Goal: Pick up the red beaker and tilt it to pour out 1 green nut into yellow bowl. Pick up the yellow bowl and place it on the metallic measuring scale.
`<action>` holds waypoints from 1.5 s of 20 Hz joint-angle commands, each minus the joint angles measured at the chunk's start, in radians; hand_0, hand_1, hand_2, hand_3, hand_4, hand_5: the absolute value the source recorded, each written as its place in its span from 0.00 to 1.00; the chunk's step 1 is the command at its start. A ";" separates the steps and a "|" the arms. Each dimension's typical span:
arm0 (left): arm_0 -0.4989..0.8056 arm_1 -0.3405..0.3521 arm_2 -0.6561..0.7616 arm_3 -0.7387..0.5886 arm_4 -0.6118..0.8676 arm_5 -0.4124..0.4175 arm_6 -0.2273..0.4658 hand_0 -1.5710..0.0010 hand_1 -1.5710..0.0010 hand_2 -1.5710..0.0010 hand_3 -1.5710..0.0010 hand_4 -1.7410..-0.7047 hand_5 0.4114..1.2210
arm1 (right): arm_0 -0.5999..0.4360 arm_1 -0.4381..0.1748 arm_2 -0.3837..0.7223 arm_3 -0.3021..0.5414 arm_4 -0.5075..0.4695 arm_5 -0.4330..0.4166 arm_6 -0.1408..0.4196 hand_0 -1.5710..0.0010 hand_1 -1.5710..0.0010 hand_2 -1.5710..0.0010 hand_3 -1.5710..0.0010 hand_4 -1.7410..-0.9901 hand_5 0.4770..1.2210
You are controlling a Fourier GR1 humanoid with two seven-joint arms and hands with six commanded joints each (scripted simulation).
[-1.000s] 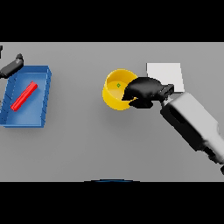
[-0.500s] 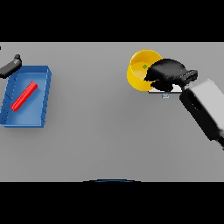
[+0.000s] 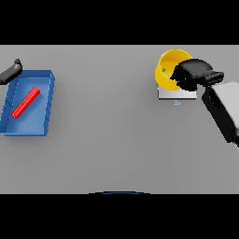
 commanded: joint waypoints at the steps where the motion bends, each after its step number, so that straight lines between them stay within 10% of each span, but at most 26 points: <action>1: 0.002 0.001 -0.001 -0.005 -0.004 0.004 0.007 1.00 1.00 1.00 1.00 0.88 0.44 | 0.000 -0.001 -0.001 0.022 0.000 -0.009 -0.017 0.03 0.10 0.06 0.04 0.02 1.00; 13: -0.028 0.005 0.003 0.034 -0.004 -0.006 0.010 1.00 1.00 1.00 1.00 0.87 0.45 | -0.030 0.020 -0.006 0.177 0.006 -0.045 -0.050 0.11 0.25 0.18 0.02 0.09 1.00; 19: -0.031 0.004 0.005 0.050 -0.003 -0.007 -0.005 1.00 1.00 1.00 1.00 0.86 0.44 | -0.031 0.033 -0.028 0.168 -0.027 0.013 0.012 0.47 0.62 0.62 0.49 0.25 0.64; 24: -0.032 0.003 0.007 0.053 -0.006 0.001 -0.008 1.00 1.00 1.00 1.00 0.86 0.45 | -0.028 0.023 -0.025 0.174 -0.027 0.034 0.018 0.81 0.86 0.81 0.68 0.34 0.50; 30: -0.023 -0.003 0.001 0.012 -0.003 0.002 0.016 1.00 1.00 1.00 1.00 0.85 0.44 | -0.028 0.016 -0.002 0.181 -0.002 0.029 -0.008 0.95 0.96 0.94 0.81 0.42 0.44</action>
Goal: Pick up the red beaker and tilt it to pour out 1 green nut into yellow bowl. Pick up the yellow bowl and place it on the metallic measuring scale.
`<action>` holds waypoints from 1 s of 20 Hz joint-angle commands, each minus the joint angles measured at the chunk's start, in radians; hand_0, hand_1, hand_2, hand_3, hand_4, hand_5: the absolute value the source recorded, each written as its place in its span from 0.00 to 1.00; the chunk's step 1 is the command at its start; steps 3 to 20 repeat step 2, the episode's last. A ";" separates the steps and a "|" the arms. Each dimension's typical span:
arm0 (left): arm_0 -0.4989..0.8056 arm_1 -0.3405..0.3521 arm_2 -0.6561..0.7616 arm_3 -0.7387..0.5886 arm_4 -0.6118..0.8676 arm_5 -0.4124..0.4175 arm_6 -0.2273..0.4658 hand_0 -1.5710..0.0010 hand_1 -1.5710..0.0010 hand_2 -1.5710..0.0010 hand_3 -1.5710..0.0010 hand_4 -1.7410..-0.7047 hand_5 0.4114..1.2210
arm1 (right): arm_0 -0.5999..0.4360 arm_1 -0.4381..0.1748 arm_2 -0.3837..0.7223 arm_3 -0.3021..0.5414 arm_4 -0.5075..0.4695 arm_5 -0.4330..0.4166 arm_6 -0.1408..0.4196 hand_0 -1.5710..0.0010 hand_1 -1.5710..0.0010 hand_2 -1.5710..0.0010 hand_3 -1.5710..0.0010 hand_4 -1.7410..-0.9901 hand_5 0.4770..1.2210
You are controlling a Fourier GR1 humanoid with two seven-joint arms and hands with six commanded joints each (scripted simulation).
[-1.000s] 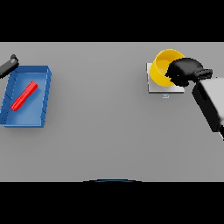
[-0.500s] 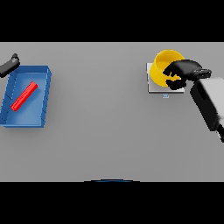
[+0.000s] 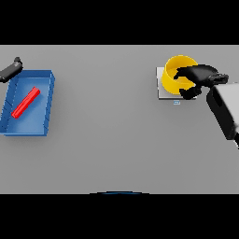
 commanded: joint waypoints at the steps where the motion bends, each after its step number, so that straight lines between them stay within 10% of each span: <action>1: -0.003 0.004 0.001 -0.005 -0.003 0.002 0.007 1.00 1.00 1.00 1.00 0.86 0.44 | -0.001 0.000 0.000 0.002 0.001 -0.002 0.001 0.96 0.97 0.95 0.82 0.43 0.44; 20: 0.007 0.001 -0.001 -0.010 -0.002 0.003 0.002 1.00 1.00 1.00 1.00 0.86 0.44 | -0.007 -0.004 -0.003 0.002 -0.002 0.006 -0.003 0.97 0.98 0.96 0.83 0.44 0.43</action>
